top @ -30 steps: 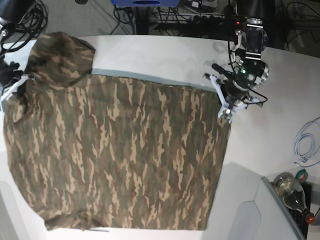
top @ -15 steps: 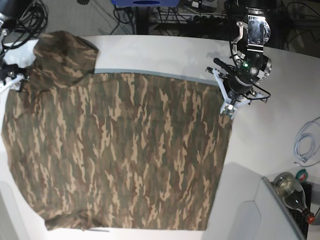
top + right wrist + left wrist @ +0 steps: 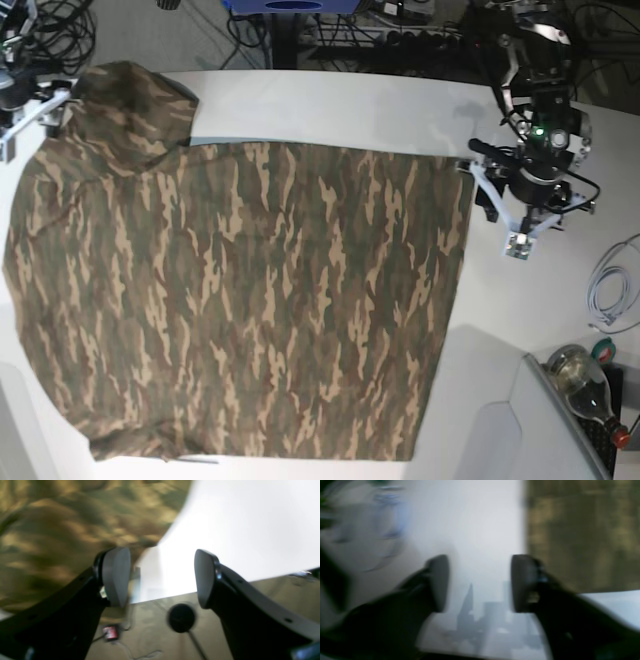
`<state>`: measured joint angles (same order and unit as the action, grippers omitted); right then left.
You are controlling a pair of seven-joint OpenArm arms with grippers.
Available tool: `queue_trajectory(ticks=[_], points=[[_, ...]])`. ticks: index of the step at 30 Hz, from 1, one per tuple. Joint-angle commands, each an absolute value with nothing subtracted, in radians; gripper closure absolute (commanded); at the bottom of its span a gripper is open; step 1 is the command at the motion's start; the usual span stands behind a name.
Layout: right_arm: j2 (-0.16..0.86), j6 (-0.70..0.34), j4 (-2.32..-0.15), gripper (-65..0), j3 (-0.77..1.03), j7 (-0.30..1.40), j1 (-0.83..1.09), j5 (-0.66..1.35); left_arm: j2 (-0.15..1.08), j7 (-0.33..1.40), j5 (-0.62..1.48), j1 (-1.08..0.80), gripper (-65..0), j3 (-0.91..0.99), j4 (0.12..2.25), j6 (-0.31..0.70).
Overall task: Layout the t-shirt on the table in an organized manner, then fold the t-shirt properly
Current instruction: 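Release the shirt and regrasp its edge with both grippers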
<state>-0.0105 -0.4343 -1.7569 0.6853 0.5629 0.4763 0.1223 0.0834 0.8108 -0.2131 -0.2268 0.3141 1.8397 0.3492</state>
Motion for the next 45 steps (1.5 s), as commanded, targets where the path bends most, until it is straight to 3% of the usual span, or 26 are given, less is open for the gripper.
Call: queue_trajectory(ticks=[1,4,6,7,10,15,17,25,32,38,45], points=[[-0.004,-0.466,-1.774,-38.4,0.696,0.535,0.504,0.168,0.108,0.802,-0.231,-0.219,-18.1,0.329,1.84,0.335],[-0.027,-0.615,-1.75,-44.6,0.745,0.495,0.545,0.355,0.102,0.779,-0.17,-0.231,-3.5,0.395,1.793,0.363],[-0.028,-0.682,-1.713,-47.7,0.782,0.493,0.545,0.46,0.102,0.742,-0.035,-0.257,-1.6,0.489,1.761,0.44],[-0.027,-0.698,-1.692,-48.0,0.8,0.493,0.545,0.495,0.102,0.723,0.065,-0.269,-4.3,0.542,1.742,0.492],[-0.025,-0.698,-1.661,-48.0,0.855,0.49,0.536,0.526,0.111,0.714,0.306,-0.308,-20.2,0.664,1.685,0.579],[-0.03,-0.698,-1.659,-48.0,0.888,0.493,0.529,0.526,0.156,0.71,0.506,-0.329,-55.8,0.7,1.535,0.676],[-0.028,-0.698,-1.659,-48.0,0.889,0.493,0.53,0.526,0.159,0.708,0.51,-0.315,-60.4,0.697,1.474,0.698],[-0.025,-0.698,-1.659,-48.0,0.889,0.493,0.544,0.526,0.12,0.708,0.509,-0.208,-58.4,0.691,1.319,0.698],[-0.025,-0.698,-1.659,-48.0,0.892,0.493,0.559,0.526,0.11,0.707,0.509,-0.171,-56.3,0.578,1.213,0.696],[-0.031,-0.698,-1.58,-48.2,0.883,0.493,0.578,0.532,0.09,0.707,0.509,-0.168,-43.6,0.576,1.218,0.696],[-0.024,-0.698,-1.544,-48.5,0.811,0.49,0.579,0.527,0.096,0.707,0.509,-0.162,-16.6,0.578,1.214,0.696]])
